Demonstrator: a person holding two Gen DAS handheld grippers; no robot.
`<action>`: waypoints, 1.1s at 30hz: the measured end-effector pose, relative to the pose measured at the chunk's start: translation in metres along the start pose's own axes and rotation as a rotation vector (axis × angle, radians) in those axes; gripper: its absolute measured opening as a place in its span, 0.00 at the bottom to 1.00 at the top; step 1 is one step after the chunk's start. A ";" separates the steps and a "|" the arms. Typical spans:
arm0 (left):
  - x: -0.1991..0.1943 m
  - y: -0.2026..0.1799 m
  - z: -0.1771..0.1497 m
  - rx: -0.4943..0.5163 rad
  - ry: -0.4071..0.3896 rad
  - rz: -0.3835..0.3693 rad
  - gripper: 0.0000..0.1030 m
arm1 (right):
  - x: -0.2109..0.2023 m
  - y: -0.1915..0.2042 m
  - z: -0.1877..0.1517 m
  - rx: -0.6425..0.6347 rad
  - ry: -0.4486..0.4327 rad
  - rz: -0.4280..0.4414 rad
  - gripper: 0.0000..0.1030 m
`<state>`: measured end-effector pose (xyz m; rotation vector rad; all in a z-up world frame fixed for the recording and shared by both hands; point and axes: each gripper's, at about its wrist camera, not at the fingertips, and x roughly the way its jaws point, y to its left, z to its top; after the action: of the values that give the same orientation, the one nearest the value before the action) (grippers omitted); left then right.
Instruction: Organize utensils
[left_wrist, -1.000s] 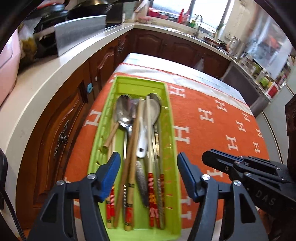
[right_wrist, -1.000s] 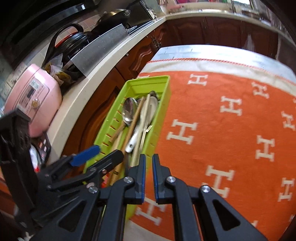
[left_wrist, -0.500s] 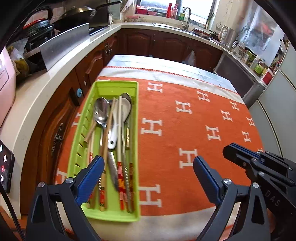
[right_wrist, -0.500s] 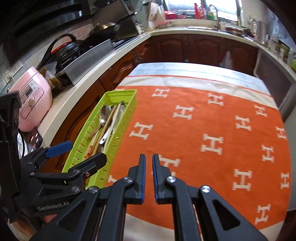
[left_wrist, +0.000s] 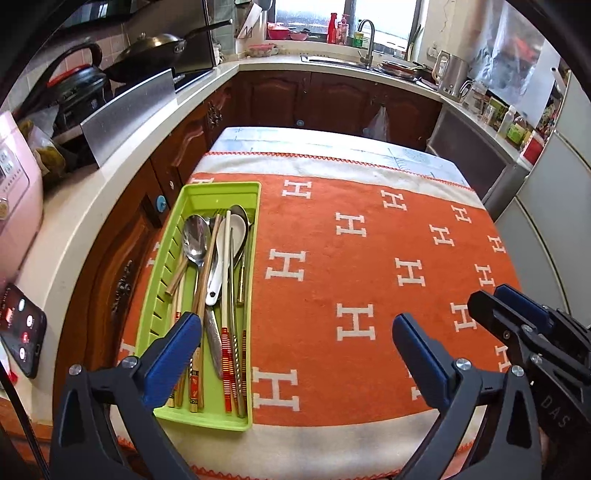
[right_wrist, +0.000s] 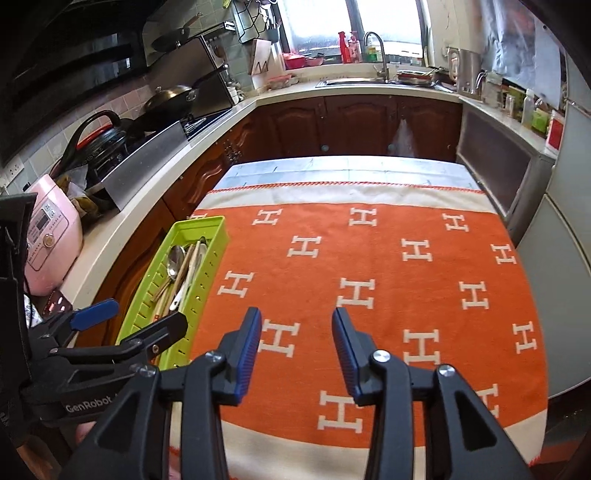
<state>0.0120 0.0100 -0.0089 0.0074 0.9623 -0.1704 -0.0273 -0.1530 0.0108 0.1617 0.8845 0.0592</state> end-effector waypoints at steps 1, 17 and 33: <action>-0.001 -0.001 0.000 0.002 -0.002 0.002 0.99 | 0.000 -0.001 -0.001 0.004 0.001 -0.001 0.39; -0.010 -0.017 0.001 0.047 -0.036 0.047 0.99 | -0.011 -0.014 -0.004 0.021 -0.032 -0.036 0.39; -0.017 -0.018 0.003 0.038 -0.043 0.044 0.99 | -0.021 -0.012 -0.004 0.010 -0.074 -0.044 0.39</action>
<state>0.0018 -0.0056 0.0080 0.0593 0.9148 -0.1476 -0.0437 -0.1667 0.0221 0.1529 0.8147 0.0075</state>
